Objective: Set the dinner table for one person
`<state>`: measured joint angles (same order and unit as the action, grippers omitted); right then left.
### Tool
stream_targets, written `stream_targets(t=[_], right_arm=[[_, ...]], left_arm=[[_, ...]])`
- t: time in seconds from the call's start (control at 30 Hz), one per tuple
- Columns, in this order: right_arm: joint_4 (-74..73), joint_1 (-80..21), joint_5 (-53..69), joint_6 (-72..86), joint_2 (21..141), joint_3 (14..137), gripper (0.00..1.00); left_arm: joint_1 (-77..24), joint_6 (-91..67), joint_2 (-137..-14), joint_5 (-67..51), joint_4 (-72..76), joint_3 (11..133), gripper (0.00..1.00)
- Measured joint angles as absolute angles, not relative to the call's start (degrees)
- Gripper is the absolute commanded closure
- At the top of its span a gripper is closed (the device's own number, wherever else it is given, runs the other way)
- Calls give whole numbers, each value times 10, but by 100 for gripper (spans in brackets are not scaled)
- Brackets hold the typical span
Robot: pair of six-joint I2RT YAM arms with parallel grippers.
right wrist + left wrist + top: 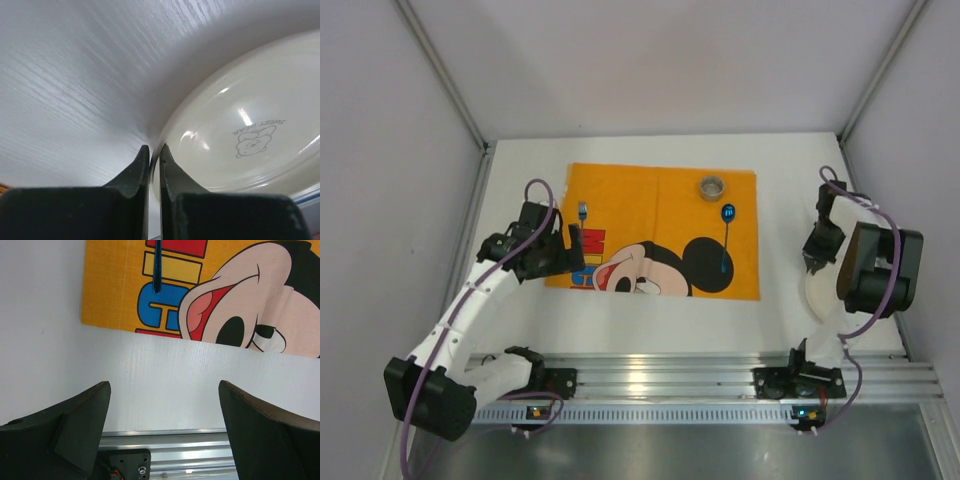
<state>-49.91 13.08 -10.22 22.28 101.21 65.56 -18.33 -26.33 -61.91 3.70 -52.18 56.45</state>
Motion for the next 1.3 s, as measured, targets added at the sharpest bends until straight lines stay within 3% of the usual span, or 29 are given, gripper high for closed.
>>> stream_targets(t=[0.2, 0.3, 0.53, 0.7, 0.83, 1.1, 1.2, 1.23, 1.3], right_arm=[[-531, 83, -151, 223, 1015, 694, 100], [-561, 13, -171, 233, 1012, 762, 100], [-609, -259, -214, 286, 1024, 1045, 100], [-622, -409, -192, 301, 1135, 1263, 100], [-613, -446, -140, 307, 1256, 1353, 100], [-603, -448, -86, 320, 1397, 1354, 100], [-598, -448, -74, 316, 1397, 1351, 82], [-589, -448, -61, 317, 1396, 1345, 59], [-561, -447, -29, 321, 1394, 1322, 42]], left_arm=[[-184, -267, -619, 39, -524, 565, 5], [-184, -267, -620, 39, -533, 575, 4], [-184, -267, -620, 59, -556, 634, 2], [-184, -267, -589, 82, -571, 646, 2], [-184, -268, -564, 91, -593, 658, 2], [-184, -271, -545, 98, -626, 679, 2], [-184, -272, -541, 102, -637, 682, 2], [-184, -272, -540, 103, -640, 682, 2], [-184, -274, -539, 105, -644, 683, 2]])
